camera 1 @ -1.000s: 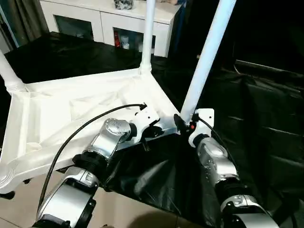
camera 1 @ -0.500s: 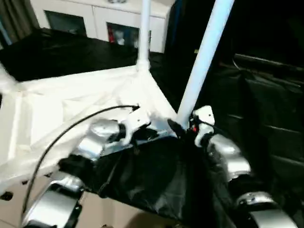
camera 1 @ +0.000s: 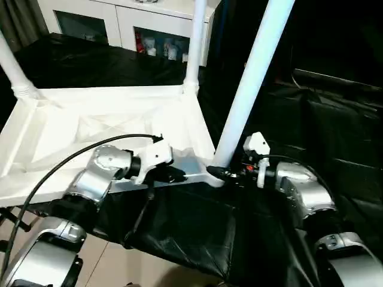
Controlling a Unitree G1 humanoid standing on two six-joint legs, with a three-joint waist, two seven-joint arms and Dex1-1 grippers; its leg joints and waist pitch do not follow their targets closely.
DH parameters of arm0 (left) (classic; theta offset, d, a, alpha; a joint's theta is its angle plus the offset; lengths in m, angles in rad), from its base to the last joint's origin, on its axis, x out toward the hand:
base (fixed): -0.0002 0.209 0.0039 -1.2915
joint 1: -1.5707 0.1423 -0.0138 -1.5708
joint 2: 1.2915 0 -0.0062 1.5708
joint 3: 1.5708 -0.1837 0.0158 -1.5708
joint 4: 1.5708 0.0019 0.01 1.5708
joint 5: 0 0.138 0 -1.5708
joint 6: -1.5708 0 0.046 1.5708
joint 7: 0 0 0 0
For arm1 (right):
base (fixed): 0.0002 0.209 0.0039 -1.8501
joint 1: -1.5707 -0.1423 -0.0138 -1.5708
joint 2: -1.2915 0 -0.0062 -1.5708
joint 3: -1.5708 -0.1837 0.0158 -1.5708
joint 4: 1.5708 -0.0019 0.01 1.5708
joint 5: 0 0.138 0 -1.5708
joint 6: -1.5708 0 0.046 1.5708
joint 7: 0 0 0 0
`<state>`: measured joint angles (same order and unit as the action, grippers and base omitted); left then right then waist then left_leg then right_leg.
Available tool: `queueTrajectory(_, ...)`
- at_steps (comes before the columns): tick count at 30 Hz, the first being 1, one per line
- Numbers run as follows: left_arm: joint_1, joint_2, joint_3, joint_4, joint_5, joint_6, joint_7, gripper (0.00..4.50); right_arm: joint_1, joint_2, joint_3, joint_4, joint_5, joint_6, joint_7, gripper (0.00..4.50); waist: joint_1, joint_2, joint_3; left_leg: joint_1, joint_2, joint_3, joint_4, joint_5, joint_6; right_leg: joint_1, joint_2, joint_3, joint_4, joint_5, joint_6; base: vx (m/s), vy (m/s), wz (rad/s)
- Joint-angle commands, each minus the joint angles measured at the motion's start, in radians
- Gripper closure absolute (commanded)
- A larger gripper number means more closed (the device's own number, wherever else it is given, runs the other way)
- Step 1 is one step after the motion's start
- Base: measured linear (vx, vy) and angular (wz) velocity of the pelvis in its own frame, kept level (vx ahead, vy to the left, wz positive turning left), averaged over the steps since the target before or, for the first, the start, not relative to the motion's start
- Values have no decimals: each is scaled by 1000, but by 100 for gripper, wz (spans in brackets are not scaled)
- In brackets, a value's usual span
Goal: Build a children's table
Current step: Rotate leg to tighten
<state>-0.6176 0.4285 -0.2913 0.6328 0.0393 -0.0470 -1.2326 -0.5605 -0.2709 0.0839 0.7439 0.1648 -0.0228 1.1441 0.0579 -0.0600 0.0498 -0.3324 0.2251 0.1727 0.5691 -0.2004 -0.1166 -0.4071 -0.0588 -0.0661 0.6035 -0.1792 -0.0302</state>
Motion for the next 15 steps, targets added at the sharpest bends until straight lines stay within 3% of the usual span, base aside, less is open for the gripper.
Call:
queueTrajectory(1, 17, 9, -34, 21, 35, 7, -13, 450, 12, -1, 27, -19, -9, 16, 40, 199, 4, 3, -59, -8, 13, 11, -55, -115, 67, 59, -72, 48, -57, -159, -224, 0, 0, 0)
queueTrajectory(3, 17, 6, -35, 10, 30, 16, -16, 450, 21, -4, 36, -29, -3, 28, 53, 210, 7, 10, -57, -8, 12, 10, -56, -121, 61, 59, -71, 49, -58, -166, -220, 0, 0, 0)
queueTrajectory(5, 14, 2, -34, 7, 24, 22, -19, 450, 24, -2, 45, -28, -7, 29, 55, 232, 6, 7, -58, -8, 11, 10, -55, -121, 59, 58, -70, 48, -57, -157, -222, 0, 0, 0)
queueTrajectory(8, 10, -4, -39, 16, 27, 20, -13, 450, 37, 1, 52, -35, -10, 38, 51, 241, 5, 16, -54, -7, 10, 9, -56, -137, 53, 56, -68, 49, -60, -165, -221, 0, 0, 0)
queueTrajectory(14, 9, -36, -40, 29, 52, 71, 66, 450, 104, 16, 37, -88, 6, 89, 3, 253, 9, 16, -57, -4, 12, 9, -57, -130, 51, 59, -66, 49, -58, -125, -228, 0, 0, 0)
queueTrajectory(15, 0, -56, -37, 41, 58, 88, 100, 450, 122, 29, 26, -94, 5, 94, -38, 253, 11, 14, -54, 1, 12, 11, -58, -156, 50, 53, -67, 49, -64, -155, -227, 0, 0, 0)
